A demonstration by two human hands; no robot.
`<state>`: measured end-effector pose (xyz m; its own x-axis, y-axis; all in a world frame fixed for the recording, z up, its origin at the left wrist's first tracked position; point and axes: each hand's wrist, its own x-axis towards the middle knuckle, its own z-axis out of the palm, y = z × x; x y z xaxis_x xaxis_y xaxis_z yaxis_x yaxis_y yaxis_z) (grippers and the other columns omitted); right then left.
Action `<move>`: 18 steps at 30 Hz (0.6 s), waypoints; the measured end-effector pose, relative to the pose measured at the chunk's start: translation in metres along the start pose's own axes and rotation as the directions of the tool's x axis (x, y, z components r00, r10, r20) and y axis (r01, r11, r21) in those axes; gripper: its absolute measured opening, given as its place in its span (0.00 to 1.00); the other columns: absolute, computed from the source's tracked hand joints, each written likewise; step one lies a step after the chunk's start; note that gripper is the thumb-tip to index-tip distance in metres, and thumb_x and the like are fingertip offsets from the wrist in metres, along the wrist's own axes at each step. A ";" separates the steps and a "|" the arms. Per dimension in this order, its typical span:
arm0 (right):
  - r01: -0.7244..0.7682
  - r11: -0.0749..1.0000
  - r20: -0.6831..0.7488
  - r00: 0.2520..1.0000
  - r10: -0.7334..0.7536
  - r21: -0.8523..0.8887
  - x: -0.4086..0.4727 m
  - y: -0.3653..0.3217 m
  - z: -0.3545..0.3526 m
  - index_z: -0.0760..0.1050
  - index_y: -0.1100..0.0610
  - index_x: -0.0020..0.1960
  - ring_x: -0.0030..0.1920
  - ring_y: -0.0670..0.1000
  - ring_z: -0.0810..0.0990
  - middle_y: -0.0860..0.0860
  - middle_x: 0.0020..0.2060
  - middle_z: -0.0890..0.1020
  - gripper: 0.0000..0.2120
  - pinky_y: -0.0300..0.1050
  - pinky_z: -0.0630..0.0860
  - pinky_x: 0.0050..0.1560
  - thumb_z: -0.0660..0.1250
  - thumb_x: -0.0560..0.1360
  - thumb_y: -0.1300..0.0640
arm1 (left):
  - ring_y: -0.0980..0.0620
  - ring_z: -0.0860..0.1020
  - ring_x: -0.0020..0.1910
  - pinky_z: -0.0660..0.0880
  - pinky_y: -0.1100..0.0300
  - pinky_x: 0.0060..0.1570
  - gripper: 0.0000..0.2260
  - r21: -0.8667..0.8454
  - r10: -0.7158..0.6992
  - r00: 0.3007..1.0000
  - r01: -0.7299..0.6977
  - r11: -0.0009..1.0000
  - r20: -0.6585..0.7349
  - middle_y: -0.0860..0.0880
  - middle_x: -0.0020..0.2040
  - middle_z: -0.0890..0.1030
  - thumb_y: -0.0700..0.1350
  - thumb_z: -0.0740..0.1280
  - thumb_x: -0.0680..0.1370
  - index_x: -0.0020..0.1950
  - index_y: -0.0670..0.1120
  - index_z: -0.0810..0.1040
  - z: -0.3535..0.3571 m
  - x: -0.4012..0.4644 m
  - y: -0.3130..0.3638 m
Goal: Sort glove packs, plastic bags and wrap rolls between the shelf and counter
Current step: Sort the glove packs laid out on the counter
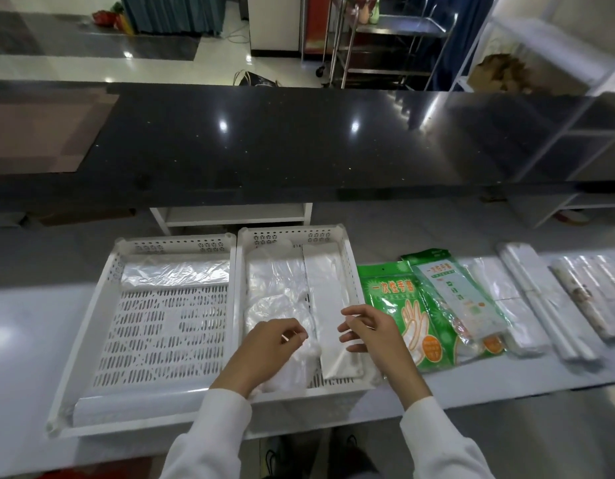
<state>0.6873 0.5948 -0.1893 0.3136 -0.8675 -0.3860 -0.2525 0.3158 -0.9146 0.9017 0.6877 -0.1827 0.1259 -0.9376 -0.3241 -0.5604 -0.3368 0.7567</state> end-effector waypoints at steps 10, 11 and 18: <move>0.034 0.999 -0.079 0.996 -0.032 0.028 0.005 -0.002 -0.055 0.82 0.55 0.55 0.42 0.53 0.88 0.53 0.42 0.88 0.07 0.45 0.85 0.41 0.67 0.83 0.62 | 0.59 0.82 0.47 0.78 0.65 0.51 0.06 -0.196 0.075 0.988 -0.100 0.975 -0.132 0.57 0.45 0.85 0.44 0.68 0.82 0.50 0.53 0.84 0.042 0.025 0.050; 0.038 0.999 -0.081 0.996 -0.035 0.026 0.006 -0.001 -0.062 0.82 0.54 0.55 0.42 0.53 0.88 0.53 0.42 0.88 0.07 0.45 0.85 0.41 0.67 0.83 0.62 | 0.59 0.82 0.47 0.79 0.64 0.51 0.06 -0.214 0.073 0.987 -0.103 0.971 -0.141 0.57 0.45 0.85 0.44 0.68 0.82 0.50 0.53 0.84 0.049 0.028 0.058; 0.056 0.996 -0.114 0.992 -0.048 0.066 0.017 0.002 -0.142 0.82 0.55 0.52 0.39 0.50 0.86 0.54 0.40 0.88 0.09 0.44 0.82 0.37 0.66 0.82 0.65 | 0.53 0.83 0.45 0.80 0.59 0.49 0.06 -0.256 0.044 0.980 -0.095 0.962 -0.196 0.52 0.44 0.85 0.39 0.69 0.81 0.50 0.49 0.84 0.110 0.056 0.119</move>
<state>0.5624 0.5257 -0.1803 0.2191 -0.9198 -0.3256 -0.1735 0.2916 -0.9407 0.7520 0.6042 -0.1733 0.2591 -0.9503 -0.1727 -0.3412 -0.2573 0.9041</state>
